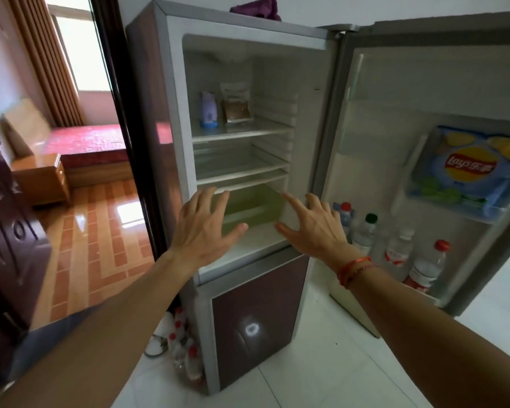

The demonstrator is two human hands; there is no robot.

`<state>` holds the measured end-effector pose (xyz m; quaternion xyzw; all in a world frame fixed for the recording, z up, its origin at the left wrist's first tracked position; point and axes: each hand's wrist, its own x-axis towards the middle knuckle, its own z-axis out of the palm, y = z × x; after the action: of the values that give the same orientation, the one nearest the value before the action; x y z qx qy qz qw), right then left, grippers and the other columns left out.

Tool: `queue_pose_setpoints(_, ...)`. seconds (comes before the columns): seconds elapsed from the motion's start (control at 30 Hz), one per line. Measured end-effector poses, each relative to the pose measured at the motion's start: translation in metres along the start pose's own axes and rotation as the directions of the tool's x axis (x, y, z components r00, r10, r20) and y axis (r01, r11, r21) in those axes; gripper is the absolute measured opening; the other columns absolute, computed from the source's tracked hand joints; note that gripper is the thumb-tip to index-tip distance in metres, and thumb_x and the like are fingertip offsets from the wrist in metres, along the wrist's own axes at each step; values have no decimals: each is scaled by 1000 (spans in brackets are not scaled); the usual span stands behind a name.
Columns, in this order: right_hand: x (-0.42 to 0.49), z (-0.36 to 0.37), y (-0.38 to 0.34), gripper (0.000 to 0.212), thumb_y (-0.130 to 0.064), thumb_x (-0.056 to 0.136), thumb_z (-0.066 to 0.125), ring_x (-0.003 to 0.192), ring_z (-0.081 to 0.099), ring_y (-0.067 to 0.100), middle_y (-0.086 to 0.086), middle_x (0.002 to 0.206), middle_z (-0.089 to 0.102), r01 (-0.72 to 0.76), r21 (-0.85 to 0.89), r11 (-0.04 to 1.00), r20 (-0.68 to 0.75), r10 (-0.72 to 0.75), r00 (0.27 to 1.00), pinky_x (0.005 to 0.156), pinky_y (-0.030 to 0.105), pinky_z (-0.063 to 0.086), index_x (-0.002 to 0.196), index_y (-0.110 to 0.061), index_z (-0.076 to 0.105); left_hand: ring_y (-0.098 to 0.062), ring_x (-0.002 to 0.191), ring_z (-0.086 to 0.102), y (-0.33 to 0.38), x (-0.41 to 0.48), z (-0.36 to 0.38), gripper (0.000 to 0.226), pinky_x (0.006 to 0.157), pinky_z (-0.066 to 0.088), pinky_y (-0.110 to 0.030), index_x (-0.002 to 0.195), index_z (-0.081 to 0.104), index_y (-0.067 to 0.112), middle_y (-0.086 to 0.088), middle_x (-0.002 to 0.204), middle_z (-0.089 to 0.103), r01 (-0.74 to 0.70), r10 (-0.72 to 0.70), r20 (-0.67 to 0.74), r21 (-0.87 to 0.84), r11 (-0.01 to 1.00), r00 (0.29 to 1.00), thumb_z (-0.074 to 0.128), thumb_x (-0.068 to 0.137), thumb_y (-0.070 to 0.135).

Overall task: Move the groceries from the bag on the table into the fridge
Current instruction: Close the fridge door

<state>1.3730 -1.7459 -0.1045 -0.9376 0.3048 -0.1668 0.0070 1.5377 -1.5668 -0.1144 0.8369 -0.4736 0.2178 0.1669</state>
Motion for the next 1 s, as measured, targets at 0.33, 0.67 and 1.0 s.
queue_pose_setpoints(0.33, -88, -25, 7, 75, -73, 91, 42, 136, 38, 40, 16, 153, 34, -13, -21, 1000, 43, 13, 999, 109, 56, 35, 155, -43, 18, -33, 141, 30, 37, -73, -35, 91, 112, 33, -51, 149, 34, 15, -15, 153, 33, 31, -30, 53, -21, 999, 998, 23, 83, 77)
queue_pose_setpoints(0.67, -114, -37, 28, 76, -73, 90, 43, 137, 37, 38, 13, 153, 33, -5, 5, 1000, 40, 5, 999, 111, 55, 33, 155, -45, 15, -31, 143, 26, 77, -91, -49, 92, 114, 28, -49, 151, 32, 16, -14, 155, 29, 66, -65, 58, -16, 998, 996, 22, 82, 77)
queue_pose_setpoints(1.0, -141, -62, 102, 79, -73, 91, 44, 141, 34, 40, 14, 161, 24, -133, -14, 991, 33, 133, 991, 113, 56, 32, 157, -42, 14, -30, 144, 22, 149, -57, -36, 92, 114, 29, -47, 152, 28, 19, -12, 158, 25, -30, 37, 94, -72, 997, 995, 24, 82, 77)
